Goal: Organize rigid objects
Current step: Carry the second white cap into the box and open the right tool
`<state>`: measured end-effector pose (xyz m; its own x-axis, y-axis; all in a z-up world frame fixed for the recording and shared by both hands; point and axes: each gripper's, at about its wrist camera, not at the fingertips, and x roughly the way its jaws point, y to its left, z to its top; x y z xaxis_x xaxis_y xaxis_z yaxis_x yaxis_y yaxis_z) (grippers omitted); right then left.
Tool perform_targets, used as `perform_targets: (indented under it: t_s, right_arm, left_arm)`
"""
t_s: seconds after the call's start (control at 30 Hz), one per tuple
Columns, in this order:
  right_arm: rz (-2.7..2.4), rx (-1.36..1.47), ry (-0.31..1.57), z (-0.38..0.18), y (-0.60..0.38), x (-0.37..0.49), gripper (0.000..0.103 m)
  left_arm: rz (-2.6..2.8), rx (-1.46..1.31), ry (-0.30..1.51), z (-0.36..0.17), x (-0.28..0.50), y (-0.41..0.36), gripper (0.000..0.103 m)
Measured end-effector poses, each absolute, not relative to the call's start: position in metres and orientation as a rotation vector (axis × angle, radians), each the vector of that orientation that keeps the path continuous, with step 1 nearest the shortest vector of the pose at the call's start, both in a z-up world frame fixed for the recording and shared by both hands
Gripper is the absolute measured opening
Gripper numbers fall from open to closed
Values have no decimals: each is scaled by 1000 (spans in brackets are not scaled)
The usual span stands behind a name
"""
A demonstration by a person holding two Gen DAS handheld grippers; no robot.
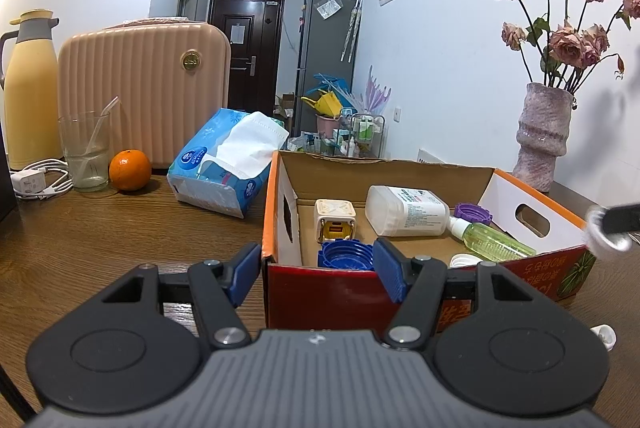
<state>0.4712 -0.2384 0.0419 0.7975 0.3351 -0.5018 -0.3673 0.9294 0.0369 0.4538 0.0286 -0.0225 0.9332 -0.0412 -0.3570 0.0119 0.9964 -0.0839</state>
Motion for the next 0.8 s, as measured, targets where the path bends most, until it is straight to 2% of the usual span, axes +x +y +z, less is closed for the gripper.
perform_targets:
  t_s: [0.23, 0.53, 0.67, 0.8]
  right_arm:
    - [451, -86, 613, 49, -204, 536, 5]
    - [456, -95, 811, 13, -159, 616, 5]
    - [440, -79, 869, -1, -150, 635, 14]
    - [436, -103, 880, -9, -146, 637, 14]
  left_arm:
    - [-27, -77, 365, -22, 453, 29, 63]
    - [-27, -77, 366, -21, 453, 29, 63]
    - [-26, -76, 367, -21, 453, 29, 63]
    - [-23, -71, 367, -21, 454, 28, 63]
